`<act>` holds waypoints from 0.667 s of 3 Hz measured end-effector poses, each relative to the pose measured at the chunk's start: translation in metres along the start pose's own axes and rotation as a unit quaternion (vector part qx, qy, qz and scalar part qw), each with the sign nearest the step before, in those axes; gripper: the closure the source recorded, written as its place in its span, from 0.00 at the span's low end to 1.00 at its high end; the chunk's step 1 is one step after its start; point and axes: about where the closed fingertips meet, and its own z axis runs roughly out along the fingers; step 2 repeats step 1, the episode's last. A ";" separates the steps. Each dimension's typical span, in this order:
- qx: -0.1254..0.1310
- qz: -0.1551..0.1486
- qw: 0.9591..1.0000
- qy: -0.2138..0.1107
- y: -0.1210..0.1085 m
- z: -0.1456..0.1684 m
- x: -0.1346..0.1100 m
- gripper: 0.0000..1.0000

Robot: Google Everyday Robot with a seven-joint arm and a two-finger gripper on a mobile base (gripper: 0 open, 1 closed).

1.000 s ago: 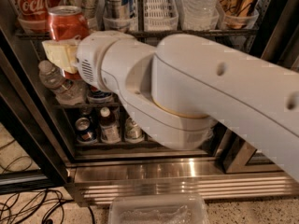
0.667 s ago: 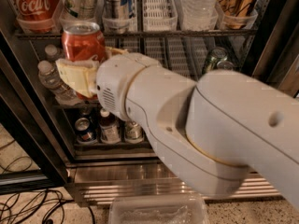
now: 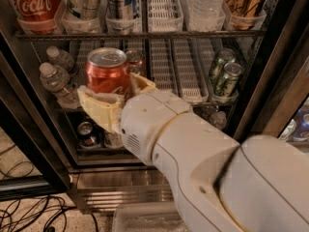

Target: Pick coke can from top shelf of fridge

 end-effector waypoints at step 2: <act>0.020 0.019 1.000 -0.015 -0.011 -0.005 -0.007 1.00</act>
Offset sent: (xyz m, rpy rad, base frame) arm 0.0000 0.0000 0.0000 0.0000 0.0000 0.0000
